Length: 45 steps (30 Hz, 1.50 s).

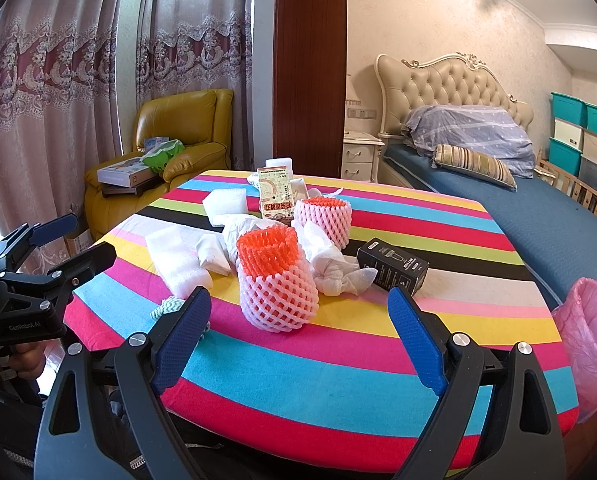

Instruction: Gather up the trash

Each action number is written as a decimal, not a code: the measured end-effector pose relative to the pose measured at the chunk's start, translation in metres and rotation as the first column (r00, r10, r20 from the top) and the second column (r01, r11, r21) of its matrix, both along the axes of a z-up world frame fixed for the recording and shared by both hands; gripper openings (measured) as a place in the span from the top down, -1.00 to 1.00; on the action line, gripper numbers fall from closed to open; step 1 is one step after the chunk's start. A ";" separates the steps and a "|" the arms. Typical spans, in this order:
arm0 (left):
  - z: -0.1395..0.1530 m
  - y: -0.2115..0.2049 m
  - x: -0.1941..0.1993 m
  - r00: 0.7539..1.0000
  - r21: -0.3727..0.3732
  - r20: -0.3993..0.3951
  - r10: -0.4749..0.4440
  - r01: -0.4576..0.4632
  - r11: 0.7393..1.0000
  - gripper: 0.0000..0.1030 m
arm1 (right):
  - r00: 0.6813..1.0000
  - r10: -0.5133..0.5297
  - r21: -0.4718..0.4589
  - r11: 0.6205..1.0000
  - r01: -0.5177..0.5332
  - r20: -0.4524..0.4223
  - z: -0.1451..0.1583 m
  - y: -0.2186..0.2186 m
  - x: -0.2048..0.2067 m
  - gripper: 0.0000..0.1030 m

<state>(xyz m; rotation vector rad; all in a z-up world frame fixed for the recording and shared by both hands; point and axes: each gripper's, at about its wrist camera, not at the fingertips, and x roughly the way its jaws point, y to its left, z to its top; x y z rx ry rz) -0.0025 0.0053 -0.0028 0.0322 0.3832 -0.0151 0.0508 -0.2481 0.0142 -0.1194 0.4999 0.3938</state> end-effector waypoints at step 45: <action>-0.066 0.033 0.044 0.964 -0.110 -0.259 -0.053 0.025 0.994 -0.91 | 0.982 0.083 -0.010 0.996 -0.086 -0.170 -0.062 0.033 0.081 -0.62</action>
